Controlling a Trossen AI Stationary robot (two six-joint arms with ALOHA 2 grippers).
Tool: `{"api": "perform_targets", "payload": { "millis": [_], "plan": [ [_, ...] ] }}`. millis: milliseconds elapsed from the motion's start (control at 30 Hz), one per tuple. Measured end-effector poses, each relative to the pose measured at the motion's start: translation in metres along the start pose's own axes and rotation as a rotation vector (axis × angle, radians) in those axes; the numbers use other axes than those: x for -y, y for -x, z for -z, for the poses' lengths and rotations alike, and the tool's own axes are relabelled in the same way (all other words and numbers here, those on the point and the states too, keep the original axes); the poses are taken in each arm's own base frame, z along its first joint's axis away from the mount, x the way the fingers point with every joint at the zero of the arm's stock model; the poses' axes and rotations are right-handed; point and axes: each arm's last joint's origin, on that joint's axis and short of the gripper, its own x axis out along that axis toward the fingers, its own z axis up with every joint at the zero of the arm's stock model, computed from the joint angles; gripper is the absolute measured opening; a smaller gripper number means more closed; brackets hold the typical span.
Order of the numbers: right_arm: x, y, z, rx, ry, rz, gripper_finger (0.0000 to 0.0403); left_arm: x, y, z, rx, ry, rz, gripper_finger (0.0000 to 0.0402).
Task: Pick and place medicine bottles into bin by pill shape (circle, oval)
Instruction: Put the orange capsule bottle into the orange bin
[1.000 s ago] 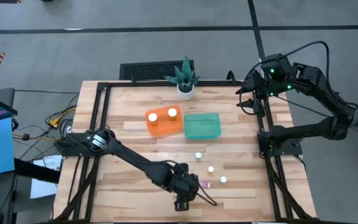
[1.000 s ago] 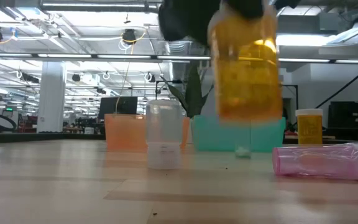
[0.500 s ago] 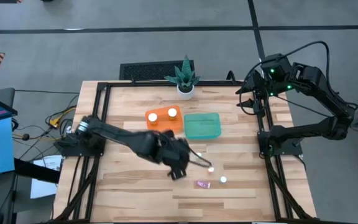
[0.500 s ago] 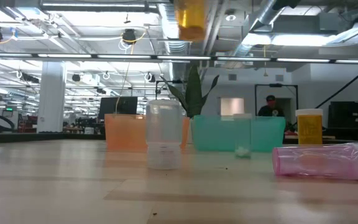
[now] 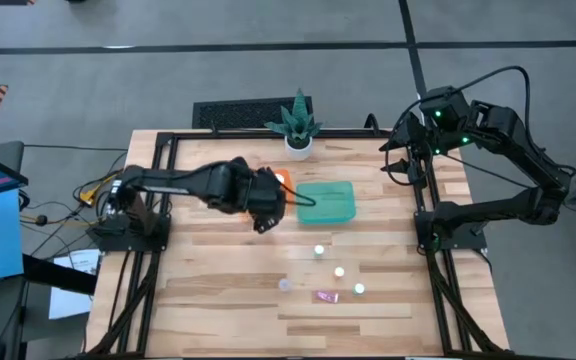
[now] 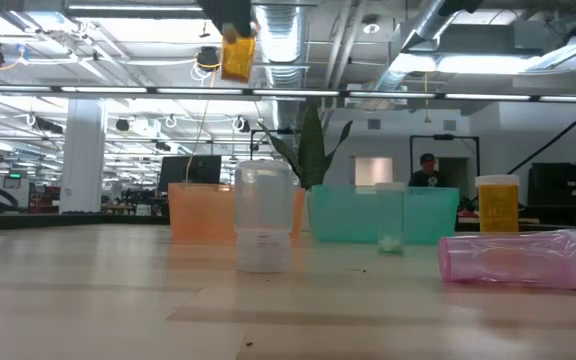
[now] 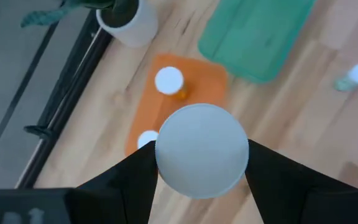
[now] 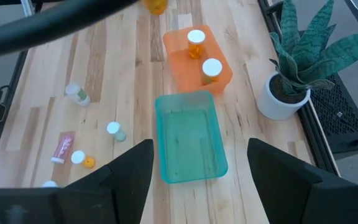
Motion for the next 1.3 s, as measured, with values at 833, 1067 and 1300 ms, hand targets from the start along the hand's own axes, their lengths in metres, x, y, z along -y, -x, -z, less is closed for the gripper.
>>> {"api": "perform_targets", "payload": {
  "millis": [833, 1067, 1300],
  "plan": [
    [0.000, 0.000, 0.000, -0.004, -0.012, 0.002, 0.0270, -0.042, -0.110, 0.060, 0.081, 0.273, 0.149, 0.0224],
    [0.000, 0.000, 0.000, 0.000, -0.011, 0.004, 0.0270, -0.030, -0.116, 0.079, 0.062, 0.233, 0.132, 0.0224],
    [0.001, 0.000, -0.001, 0.011, -0.006, 0.008, 0.0270, -0.026, -0.127, 0.089, 0.066, 0.229, 0.107, 0.0224]
  ]
}}
